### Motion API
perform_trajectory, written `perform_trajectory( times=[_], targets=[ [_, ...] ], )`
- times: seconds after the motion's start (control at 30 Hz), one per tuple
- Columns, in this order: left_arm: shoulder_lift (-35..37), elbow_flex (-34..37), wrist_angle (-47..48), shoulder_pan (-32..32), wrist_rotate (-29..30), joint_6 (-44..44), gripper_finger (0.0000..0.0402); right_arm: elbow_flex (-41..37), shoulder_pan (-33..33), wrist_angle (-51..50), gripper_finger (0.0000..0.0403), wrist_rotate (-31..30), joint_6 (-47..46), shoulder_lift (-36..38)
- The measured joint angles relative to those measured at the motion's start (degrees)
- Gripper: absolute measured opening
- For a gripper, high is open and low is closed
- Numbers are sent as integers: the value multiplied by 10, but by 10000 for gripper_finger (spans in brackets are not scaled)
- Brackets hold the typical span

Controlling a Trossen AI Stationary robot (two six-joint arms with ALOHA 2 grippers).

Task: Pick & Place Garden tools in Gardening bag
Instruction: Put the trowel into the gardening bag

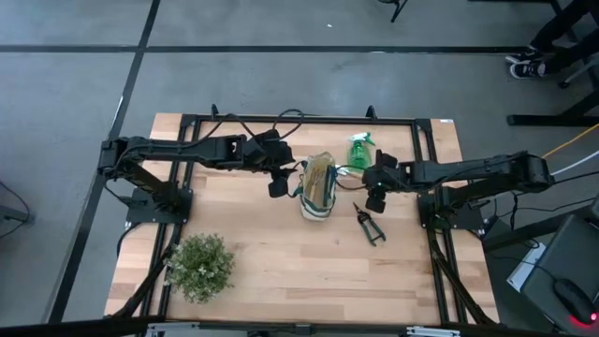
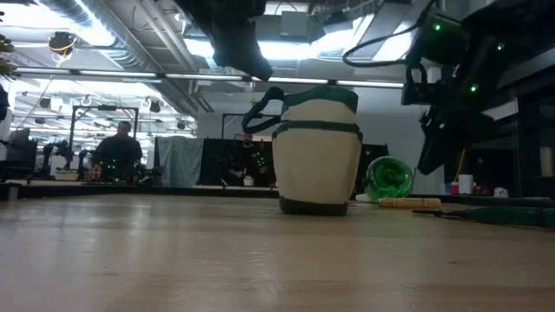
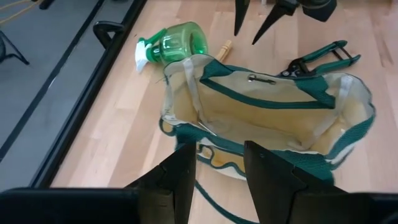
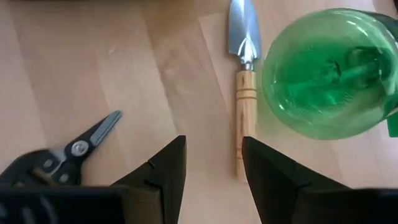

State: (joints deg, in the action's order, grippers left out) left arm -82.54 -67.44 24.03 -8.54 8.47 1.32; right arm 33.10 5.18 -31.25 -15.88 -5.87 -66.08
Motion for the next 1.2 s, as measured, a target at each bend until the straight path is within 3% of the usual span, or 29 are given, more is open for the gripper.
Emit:
perform_trajectory(
  times=[0.27,0.77,1.2],
  targets=[
    [0,0,0,-14,0,0,129,-18,47,17,160,0,3,0],
    [0,0,0,-20,0,0,129,-27,140,36,135,99,89,-2],
    [0,0,0,-43,0,-1,129,-27,173,73,136,129,98,-80]
  ],
)
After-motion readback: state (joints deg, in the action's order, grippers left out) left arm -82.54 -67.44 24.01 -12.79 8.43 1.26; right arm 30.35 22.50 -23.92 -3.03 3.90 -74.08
